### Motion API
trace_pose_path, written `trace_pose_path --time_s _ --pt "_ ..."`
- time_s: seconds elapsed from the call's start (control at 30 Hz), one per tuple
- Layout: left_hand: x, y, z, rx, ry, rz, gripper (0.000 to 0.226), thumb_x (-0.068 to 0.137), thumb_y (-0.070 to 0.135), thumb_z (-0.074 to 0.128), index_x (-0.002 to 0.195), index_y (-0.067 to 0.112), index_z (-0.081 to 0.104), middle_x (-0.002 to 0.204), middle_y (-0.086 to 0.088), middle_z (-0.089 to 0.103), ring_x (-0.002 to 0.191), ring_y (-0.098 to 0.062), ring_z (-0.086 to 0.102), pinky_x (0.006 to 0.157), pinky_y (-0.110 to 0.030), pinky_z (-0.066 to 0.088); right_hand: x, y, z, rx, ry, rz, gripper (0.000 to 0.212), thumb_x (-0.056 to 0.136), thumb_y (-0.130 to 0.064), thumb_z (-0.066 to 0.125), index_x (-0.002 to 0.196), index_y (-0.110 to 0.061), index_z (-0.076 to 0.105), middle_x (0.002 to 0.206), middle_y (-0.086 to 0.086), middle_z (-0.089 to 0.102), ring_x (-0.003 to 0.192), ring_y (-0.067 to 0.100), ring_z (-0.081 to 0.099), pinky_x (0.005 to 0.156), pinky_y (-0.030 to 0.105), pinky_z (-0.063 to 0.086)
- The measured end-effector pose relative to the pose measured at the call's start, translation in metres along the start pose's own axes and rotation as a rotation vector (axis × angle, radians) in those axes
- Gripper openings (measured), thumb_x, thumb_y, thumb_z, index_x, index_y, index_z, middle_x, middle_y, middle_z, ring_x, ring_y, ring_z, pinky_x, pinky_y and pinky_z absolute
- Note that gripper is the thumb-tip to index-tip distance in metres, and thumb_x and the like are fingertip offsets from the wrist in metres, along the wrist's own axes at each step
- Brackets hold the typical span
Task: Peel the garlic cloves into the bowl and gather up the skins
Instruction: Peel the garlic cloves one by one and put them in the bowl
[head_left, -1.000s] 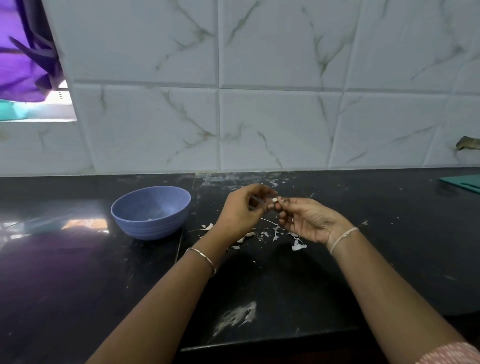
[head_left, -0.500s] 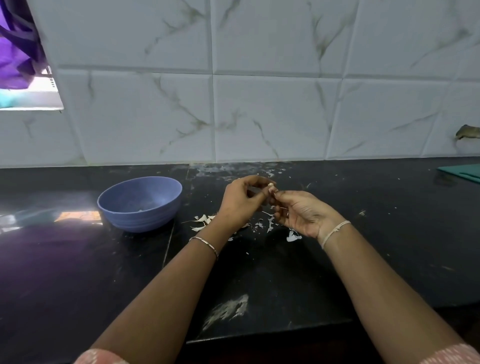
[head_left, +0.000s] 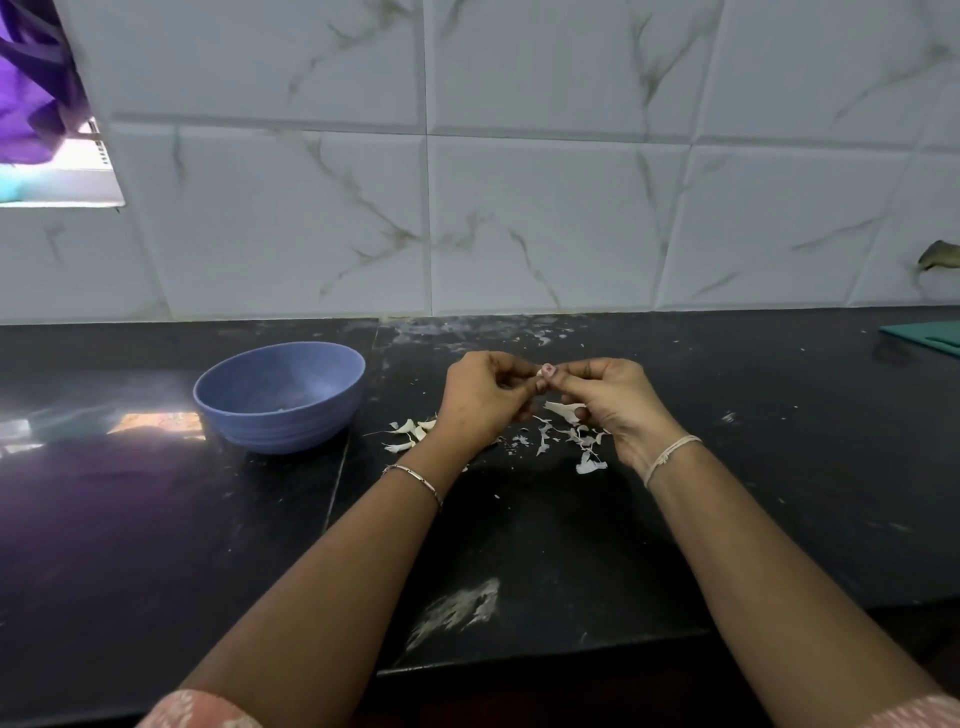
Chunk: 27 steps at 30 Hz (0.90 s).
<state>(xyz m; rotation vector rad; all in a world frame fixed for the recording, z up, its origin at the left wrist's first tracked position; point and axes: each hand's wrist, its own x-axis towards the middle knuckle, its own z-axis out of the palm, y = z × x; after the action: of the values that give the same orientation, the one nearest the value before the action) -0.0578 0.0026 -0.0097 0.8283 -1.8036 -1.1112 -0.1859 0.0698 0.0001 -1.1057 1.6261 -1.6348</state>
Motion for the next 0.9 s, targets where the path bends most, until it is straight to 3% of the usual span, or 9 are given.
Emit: trace_pose_path --time_s 0.2,0.37,0.53,0.7,0.77,0.83,0.9 --pt "-0.002 0.000 -0.004 -0.064 -0.029 -0.050 0.010 0.087 0.008 0.071 0.096 0.003 0.071 0.079 -0.004 0.072 0.061 -0.012 0.069 0.063 -0.027 0.061 0.001 0.002 -0.001 0.002 -0.057 0.035 0.009 0.082 -0.020 0.076 0.074 -0.019 0.071 0.072 -0.008 0.070 0.074 0.004 0.058 0.063 0.021 0.041" --pt "-0.003 -0.003 -0.004 -0.086 -0.015 -0.066 0.008 0.085 0.007 0.073 0.081 0.011 0.068 0.074 -0.005 0.071 0.058 -0.013 0.068 0.066 -0.031 0.061 0.004 0.004 -0.001 0.013 -0.095 0.088 0.009 0.085 -0.016 0.073 0.077 -0.018 0.070 0.074 -0.006 0.068 0.070 0.004 0.056 0.063 0.020 0.039" --pt "-0.003 -0.004 -0.005 -0.129 -0.016 -0.079 0.007 0.082 0.007 0.076 0.083 0.006 0.069 0.074 -0.009 0.072 0.059 -0.015 0.068 0.068 -0.033 0.061 0.006 0.006 -0.001 -0.003 -0.119 0.093 0.011 0.088 -0.012 0.069 0.079 -0.017 0.070 0.073 -0.005 0.065 0.071 0.005 0.054 0.061 0.019 0.037" --pt "-0.005 -0.003 -0.002 -0.137 -0.013 -0.086 0.013 0.080 0.009 0.078 0.088 0.002 0.070 0.077 -0.013 0.073 0.060 -0.015 0.069 0.062 -0.028 0.060 0.004 0.007 0.002 -0.093 -0.124 0.013 0.012 0.095 -0.010 0.059 0.086 -0.011 0.068 0.073 -0.003 0.060 0.066 0.001 0.049 0.052 0.008 0.039" --pt "-0.006 -0.002 0.000 -0.139 0.002 -0.083 0.013 0.081 0.008 0.077 0.089 0.002 0.069 0.073 -0.011 0.072 0.057 -0.013 0.068 0.059 -0.025 0.059 0.003 0.008 0.005 -0.145 -0.109 -0.035 0.013 0.098 -0.009 0.056 0.096 -0.005 0.068 0.075 -0.002 0.061 0.069 0.003 0.053 0.058 0.005 0.042" --pt "-0.007 -0.001 0.002 -0.144 0.011 -0.068 0.009 0.083 0.007 0.075 0.087 0.004 0.068 0.072 -0.009 0.071 0.056 -0.012 0.067 0.057 -0.023 0.059 0.005 0.011 0.008 -0.200 -0.083 -0.079 0.015 0.099 -0.009 0.054 0.100 -0.004 0.067 0.086 0.004 0.067 0.085 0.016 0.064 0.081 0.019 0.051" --pt "-0.007 0.000 0.004 -0.156 0.022 -0.058 0.007 0.085 0.007 0.073 0.088 0.003 0.068 0.075 -0.010 0.072 0.056 -0.011 0.067 0.057 -0.022 0.059 0.007 0.013 0.012 -0.284 -0.040 -0.119 0.014 0.099 -0.011 0.053 0.100 -0.007 0.067 0.097 0.011 0.070 0.098 0.028 0.066 0.092 0.039 0.052"
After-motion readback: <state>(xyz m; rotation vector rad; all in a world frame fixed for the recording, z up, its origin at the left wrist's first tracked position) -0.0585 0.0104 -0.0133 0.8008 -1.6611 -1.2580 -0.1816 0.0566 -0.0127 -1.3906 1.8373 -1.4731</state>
